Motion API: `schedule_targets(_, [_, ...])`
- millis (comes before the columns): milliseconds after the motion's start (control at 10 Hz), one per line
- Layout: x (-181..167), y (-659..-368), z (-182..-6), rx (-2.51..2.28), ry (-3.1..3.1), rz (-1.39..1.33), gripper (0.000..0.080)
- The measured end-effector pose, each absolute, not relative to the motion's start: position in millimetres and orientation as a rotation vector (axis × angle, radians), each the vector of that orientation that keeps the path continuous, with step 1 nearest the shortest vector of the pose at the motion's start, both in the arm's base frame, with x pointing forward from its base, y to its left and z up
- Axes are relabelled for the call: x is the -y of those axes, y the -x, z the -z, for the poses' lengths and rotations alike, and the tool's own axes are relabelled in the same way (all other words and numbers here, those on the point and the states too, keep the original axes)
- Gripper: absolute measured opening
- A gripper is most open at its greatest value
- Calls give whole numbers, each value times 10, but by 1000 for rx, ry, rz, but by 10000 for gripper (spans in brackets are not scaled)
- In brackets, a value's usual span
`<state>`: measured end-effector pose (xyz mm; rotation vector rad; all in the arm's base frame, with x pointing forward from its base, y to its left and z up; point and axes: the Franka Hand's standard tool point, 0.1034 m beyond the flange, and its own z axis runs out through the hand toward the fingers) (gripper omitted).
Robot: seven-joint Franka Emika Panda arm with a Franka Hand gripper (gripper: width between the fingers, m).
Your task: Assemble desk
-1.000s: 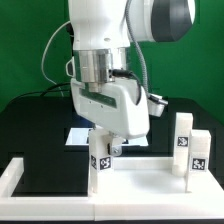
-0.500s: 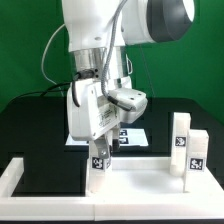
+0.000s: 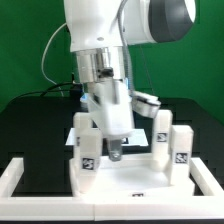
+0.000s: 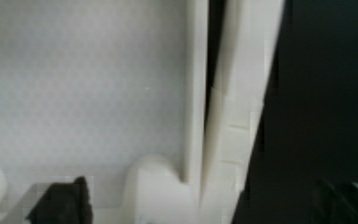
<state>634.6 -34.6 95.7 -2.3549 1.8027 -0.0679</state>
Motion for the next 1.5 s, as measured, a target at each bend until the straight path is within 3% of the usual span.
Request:
schedule_targets(600, [337, -6313, -945, -1577, 2524, 70, 649])
schedule_targets(1000, [281, -6297, -1302, -1386, 2646, -38, 649])
schedule_targets(1500, [352, -6299, -1286, -1044, 2815, -6, 649])
